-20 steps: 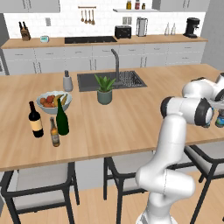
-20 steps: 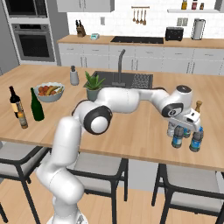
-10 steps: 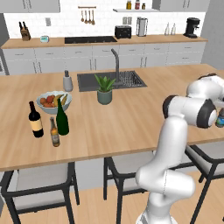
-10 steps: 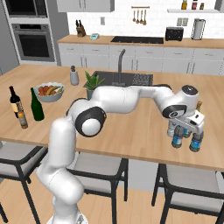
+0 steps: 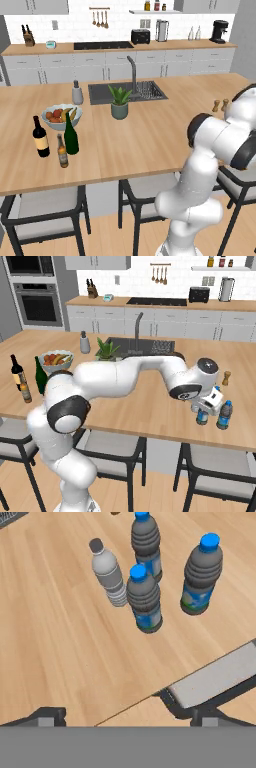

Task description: Move the plastic bottles in the middle to the plastics group, and the glass bottles in the middle to the glass group.

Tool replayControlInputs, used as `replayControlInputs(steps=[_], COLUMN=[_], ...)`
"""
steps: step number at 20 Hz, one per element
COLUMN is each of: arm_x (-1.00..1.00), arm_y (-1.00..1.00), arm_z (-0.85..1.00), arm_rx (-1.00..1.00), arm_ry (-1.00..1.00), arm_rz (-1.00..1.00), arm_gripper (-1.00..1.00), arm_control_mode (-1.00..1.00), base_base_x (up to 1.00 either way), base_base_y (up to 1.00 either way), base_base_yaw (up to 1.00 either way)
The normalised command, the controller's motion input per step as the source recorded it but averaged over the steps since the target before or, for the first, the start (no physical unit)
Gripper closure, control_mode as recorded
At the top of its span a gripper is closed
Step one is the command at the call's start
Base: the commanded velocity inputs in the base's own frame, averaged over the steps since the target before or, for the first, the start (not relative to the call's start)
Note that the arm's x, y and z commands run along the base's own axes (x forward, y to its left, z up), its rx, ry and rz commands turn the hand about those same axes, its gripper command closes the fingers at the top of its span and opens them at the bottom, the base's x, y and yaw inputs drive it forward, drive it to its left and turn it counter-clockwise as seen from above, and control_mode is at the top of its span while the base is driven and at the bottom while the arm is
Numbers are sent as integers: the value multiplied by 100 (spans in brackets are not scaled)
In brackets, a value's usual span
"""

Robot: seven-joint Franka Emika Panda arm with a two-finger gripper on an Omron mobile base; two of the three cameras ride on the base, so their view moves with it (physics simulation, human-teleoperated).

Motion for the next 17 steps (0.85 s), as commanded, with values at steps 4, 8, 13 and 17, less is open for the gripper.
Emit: replayControlInputs(steps=[4, 8, 13, 17], arm_x=[-88, -72, -68, -65], arm_y=[100, 100, 91, 45], arm_z=[29, 81, 94, 36], arm_rx=[-20, -36, -23, 0], arm_ry=[1, 11, 8, 0], arm_rz=[0, 4, 11, 9], arm_gripper=[-100, -100, -100, -100], arm_control_mode=[-100, -100, -100, -100], base_base_x=[0, 0, 0, 0], base_base_y=[0, 0, 0, 0], base_base_yaw=[0, 0, 0, 0])
